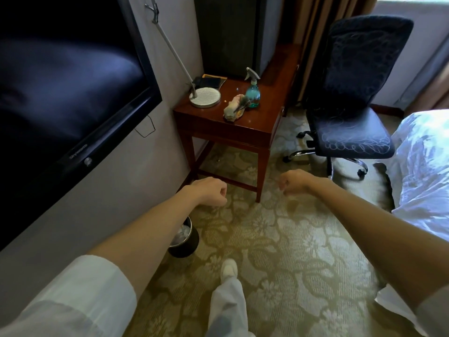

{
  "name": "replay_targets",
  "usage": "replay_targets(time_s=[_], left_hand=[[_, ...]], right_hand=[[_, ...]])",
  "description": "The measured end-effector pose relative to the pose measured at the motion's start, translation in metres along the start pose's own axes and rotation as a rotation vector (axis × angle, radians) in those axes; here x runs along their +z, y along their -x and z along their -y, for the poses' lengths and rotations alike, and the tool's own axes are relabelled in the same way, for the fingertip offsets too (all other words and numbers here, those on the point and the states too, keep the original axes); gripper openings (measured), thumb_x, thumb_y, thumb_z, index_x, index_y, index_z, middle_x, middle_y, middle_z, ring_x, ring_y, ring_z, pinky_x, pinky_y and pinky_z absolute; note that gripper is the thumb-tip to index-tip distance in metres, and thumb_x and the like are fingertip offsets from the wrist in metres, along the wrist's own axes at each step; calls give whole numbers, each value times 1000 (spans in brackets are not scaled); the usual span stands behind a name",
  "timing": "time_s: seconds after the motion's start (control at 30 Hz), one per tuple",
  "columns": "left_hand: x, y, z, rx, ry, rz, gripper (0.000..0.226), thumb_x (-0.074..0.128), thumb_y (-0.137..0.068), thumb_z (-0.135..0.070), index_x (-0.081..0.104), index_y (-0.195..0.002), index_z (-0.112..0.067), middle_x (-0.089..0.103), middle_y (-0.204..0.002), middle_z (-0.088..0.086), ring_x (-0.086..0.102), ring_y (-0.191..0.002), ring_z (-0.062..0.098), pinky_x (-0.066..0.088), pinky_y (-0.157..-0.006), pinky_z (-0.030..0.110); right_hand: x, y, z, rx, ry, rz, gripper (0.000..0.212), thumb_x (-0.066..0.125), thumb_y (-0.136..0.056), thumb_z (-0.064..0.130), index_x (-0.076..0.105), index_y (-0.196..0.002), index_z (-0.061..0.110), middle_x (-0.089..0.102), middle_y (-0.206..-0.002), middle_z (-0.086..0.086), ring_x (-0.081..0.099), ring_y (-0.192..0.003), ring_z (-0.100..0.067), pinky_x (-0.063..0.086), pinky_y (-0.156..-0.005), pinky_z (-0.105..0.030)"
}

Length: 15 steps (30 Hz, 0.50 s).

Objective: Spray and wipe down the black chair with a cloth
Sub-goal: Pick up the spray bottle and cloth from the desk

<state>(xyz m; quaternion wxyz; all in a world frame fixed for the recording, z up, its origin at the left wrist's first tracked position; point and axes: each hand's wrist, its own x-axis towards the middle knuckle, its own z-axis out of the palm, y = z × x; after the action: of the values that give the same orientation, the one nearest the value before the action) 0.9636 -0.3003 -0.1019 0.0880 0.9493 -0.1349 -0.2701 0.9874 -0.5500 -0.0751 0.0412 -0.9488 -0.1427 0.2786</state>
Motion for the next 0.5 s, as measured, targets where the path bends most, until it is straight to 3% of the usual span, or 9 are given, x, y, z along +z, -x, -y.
replay_targets(time_s=[0.27, 0.5], left_hand=[[-38, -77, 12, 44, -13, -6, 19, 52, -90, -27, 59, -107, -20, 60, -113, -2, 56, -103, 17, 48, -81, 34], [-96, -147, 42, 58, -7, 14, 21, 53, -91, -28, 59, -110, -20, 58, -115, -1, 54, -105, 19, 46, -80, 33]], right_hand=[[-24, -77, -28, 35, -18, -1, 31, 58, -85, 11, 62, -116, 12, 62, -114, -8, 58, -105, -25, 51, -92, -38], [-74, -154, -41, 59, -14, 7, 28, 57, -84, 12, 63, -112, 10, 63, -112, -10, 58, -103, -26, 51, -91, -40]])
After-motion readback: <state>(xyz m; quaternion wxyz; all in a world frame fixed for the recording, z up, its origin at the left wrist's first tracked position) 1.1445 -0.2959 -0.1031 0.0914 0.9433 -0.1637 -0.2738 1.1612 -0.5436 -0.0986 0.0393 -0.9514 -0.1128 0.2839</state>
